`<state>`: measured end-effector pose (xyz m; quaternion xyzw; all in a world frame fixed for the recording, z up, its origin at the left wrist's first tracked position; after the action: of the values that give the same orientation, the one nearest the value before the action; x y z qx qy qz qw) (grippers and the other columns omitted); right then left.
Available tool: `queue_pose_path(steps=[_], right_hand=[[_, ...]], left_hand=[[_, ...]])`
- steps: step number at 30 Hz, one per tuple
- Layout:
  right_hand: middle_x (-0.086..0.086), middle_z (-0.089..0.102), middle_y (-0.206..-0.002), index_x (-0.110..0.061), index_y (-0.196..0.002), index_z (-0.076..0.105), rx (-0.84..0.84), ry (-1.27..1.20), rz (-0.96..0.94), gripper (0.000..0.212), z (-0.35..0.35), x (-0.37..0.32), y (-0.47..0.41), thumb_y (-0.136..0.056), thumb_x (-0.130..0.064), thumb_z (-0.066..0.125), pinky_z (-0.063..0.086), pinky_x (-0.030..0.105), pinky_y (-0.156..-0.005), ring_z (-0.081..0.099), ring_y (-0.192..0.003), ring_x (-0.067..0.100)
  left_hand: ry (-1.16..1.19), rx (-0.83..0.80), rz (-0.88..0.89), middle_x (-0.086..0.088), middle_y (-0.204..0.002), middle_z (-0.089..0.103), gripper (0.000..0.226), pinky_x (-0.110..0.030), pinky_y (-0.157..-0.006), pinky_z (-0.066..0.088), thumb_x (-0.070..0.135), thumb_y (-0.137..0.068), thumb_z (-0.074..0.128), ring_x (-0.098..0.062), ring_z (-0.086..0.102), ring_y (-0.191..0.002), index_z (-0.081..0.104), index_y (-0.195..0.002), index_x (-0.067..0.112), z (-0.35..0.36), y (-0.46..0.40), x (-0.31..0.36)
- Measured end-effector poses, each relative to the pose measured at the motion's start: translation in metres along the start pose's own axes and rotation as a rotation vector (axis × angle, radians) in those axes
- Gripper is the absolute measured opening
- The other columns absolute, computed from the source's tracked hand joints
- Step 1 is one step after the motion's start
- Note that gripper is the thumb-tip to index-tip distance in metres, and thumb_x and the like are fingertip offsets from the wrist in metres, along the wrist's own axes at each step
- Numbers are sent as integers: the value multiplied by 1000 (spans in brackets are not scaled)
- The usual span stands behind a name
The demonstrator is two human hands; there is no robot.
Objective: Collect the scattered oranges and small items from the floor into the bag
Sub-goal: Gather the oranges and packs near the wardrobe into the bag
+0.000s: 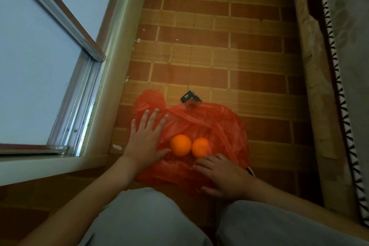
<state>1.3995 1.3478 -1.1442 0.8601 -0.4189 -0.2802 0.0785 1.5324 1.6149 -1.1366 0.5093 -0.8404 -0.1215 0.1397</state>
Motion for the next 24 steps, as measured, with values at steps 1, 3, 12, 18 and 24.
queue_pose_path(steps=[1, 3, 12, 18, 24], right_hand=[[3, 46, -154, -22, -153, 42, -20, -14, 8, 67, 6, 0, 4, -98, -59, 45, 42, 42, -104, 47, -134, 22], [6, 49, -151, -21, -152, 44, -51, -47, 27, 65, 18, 1, 12, -97, -55, 46, 44, 43, -101, 52, -130, 24], [2, 58, -135, -20, -133, 59, 40, -64, 17, 46, 11, 2, 2, -96, -46, 46, 48, 41, -89, 61, -114, 23], [4, 58, -140, -19, -131, 62, 270, -13, 57, 44, -37, 21, -37, -95, -41, 50, 47, 41, -94, 56, -124, 23], [6, 55, -145, -17, -136, 60, 344, -61, 250, 54, -86, 60, -87, -92, -44, 43, 48, 48, -103, 53, -132, 27]], left_hand=[[-2, 7, -8, -5, -173, -5, 119, -69, -120, 17, 79, -75, 65, -34, -5, -159, 0, -164, 36, 1, -2, 2], [-4, 2, -22, -5, -173, -7, 120, -69, -120, 16, 79, -75, 66, -34, -6, -159, -1, -164, 36, 1, -6, 4], [36, -109, -49, -3, -172, -12, 127, -67, -123, 13, 79, -74, 68, -32, -11, -158, -14, -162, 38, 10, 3, -1], [73, -78, -18, -3, -173, -3, 115, -66, -123, 13, 78, -79, 63, -30, -8, -159, -2, -164, 37, 9, 12, -14], [107, -43, -24, -4, -171, 15, 103, -65, -121, 21, 81, -79, 57, -30, 5, -159, 18, -163, 36, 16, 25, -33]])
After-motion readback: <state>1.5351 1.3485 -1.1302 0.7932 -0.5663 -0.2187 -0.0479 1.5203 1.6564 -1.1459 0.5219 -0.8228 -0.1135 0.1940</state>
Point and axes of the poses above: each hand's wrist, its own y-axis away from the middle knuckle, its own z-axis out of the palm, x = y × z, the point moved 1 cm from there along -y, towards the middle knuckle
